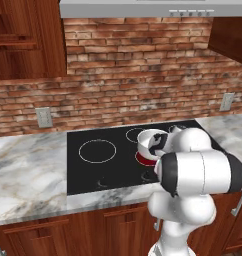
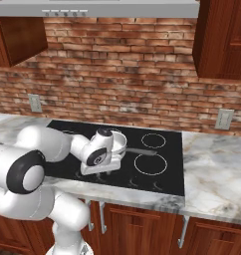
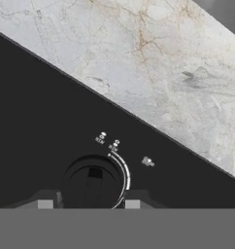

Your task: Turn off the front center burner of the stove.

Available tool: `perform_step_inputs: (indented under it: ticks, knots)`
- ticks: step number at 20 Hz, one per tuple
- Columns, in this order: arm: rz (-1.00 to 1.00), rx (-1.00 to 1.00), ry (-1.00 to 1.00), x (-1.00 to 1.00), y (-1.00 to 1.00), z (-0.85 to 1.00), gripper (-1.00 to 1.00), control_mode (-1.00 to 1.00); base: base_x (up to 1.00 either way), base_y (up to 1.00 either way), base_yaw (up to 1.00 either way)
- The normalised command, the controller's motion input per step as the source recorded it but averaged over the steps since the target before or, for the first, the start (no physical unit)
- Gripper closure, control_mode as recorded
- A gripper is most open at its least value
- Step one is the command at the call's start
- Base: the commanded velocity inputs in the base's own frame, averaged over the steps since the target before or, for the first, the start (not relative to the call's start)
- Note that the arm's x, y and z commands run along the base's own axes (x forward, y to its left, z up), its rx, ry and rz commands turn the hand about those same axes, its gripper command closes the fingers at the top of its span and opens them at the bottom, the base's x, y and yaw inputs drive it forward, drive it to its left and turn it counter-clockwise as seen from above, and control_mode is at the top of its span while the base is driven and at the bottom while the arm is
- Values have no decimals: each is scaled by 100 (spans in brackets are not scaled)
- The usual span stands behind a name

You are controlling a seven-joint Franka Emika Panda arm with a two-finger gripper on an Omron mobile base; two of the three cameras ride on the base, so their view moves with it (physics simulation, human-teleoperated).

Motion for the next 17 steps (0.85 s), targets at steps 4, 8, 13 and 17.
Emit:
perform_step_inputs:
  ticks: [4, 8, 13, 17]
  knots:
    - [-63, 0, 4, -15, 18, -4, 100, -100, 0, 0, 0]
    - [-67, 0, 7, -7, 17, 0, 100, -100, 0, 0, 0]
    - [-76, 0, 12, -2, 29, -1, 100, -100, 0, 0, 0]
    - [-78, 0, 15, 0, 34, -6, 100, -100, 0, 0, 0]
